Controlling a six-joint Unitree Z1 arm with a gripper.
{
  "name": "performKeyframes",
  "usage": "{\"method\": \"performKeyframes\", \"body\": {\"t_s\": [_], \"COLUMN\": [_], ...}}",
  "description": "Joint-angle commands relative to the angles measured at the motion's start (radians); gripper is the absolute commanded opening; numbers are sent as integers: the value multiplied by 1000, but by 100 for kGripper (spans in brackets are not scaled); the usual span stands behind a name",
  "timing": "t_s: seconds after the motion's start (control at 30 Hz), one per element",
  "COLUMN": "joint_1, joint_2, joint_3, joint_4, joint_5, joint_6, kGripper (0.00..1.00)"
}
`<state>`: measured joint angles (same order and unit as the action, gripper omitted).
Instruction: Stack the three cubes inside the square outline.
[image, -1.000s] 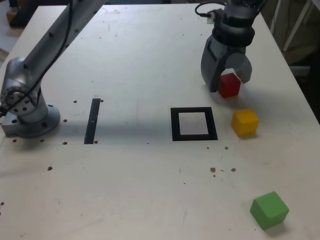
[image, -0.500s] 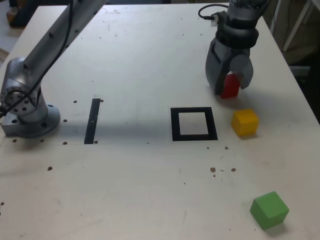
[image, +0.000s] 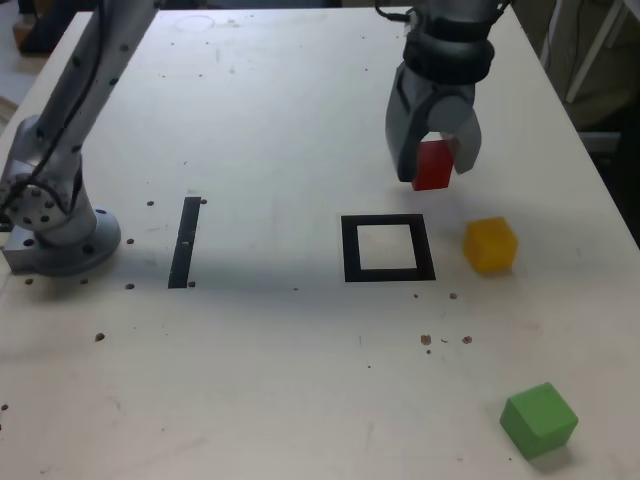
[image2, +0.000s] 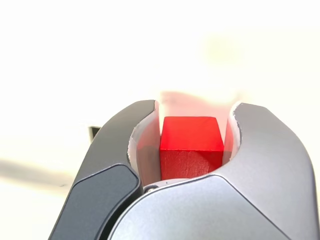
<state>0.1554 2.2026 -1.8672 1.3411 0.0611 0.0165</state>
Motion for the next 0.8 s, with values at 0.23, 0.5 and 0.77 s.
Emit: {"method": "performKeyframes", "body": {"t_s": [0.23,0.5,0.77], "joint_1": [-31,-73,-135], "joint_2": [-152,-216,-220], "joint_3": [254,370,415], "joint_4": [-126,-200,-232], "joint_5": [-33,-37,-40], "joint_6": [54,73,44], "kGripper": [33,33,33]}}
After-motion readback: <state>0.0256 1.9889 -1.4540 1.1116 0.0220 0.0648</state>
